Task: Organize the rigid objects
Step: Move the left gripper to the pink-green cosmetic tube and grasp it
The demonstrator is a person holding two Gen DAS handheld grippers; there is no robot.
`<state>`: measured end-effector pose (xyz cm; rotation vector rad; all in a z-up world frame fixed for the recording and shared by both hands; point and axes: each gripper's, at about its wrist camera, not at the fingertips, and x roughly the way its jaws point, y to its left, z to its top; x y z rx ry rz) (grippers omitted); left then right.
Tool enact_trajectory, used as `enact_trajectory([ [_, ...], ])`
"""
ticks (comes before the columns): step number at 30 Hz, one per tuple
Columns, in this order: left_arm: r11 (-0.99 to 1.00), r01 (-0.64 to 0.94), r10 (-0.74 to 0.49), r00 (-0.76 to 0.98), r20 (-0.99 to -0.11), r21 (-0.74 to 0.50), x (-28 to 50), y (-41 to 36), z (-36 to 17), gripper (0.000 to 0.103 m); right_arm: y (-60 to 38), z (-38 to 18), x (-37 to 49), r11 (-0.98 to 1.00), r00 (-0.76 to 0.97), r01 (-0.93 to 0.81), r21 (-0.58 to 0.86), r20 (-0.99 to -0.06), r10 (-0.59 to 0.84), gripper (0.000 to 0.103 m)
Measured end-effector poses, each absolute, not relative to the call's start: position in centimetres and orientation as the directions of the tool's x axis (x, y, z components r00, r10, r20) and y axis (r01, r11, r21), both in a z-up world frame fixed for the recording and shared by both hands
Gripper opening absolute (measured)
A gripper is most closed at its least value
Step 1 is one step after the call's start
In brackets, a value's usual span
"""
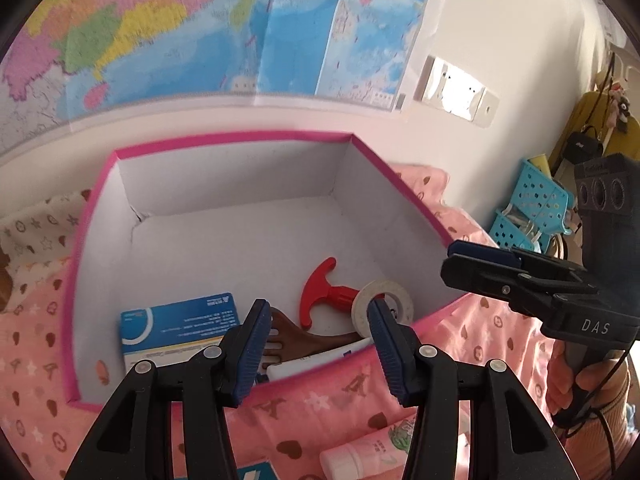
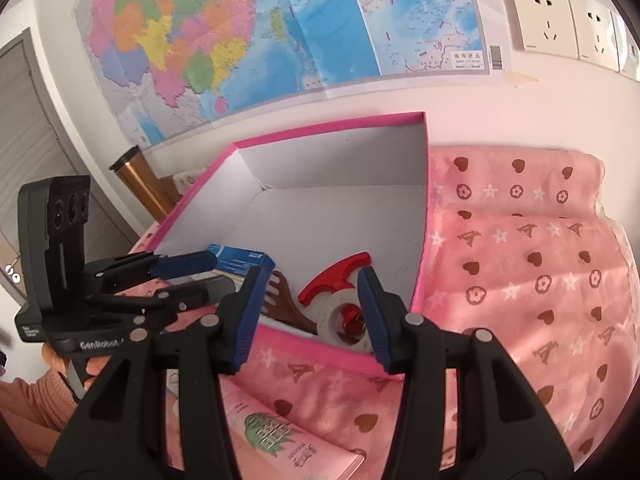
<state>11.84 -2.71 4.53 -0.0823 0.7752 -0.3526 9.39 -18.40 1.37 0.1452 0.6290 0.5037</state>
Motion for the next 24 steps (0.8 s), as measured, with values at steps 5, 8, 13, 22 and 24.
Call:
enact_trajectory([
  [5,0.940,0.286,-0.337,0.700,-0.630,-0.184,9.5,-2.0,5.7,0.053,-19.3,1.3,7.2,0.859,0.699,-0.411,0.306,-0.499,0.512,0.050],
  [8,0.939,0.294,-0.338,0.712,-0.616,-0.176,8.2,-1.5,6.2,0.053,-20.0,0.6,5.9,0.849,0.695,-0.413,0.331,-0.488,0.528,0.050],
  [13,0.936,0.298,-0.348,0.703,-0.621,-0.187,6.5,-0.9,5.7,0.053,-20.6,-1.5,4.4,0.838,0.666,-0.398,0.372,-0.511,0.543,0.051],
  [22,0.923,0.307,-0.378,0.606,-0.700,-0.232,5.0,-2.0,1.4,0.053,-21.6,-6.8,3.1,0.835,0.592,-0.321,0.446,-0.594,0.545,0.051],
  [24,0.921,0.301,-0.384,0.584,-0.716,-0.248,5.0,-2.2,0.4,0.053,-22.0,-7.6,2.9,0.833,0.584,-0.295,0.469,-0.601,0.545,0.051],
])
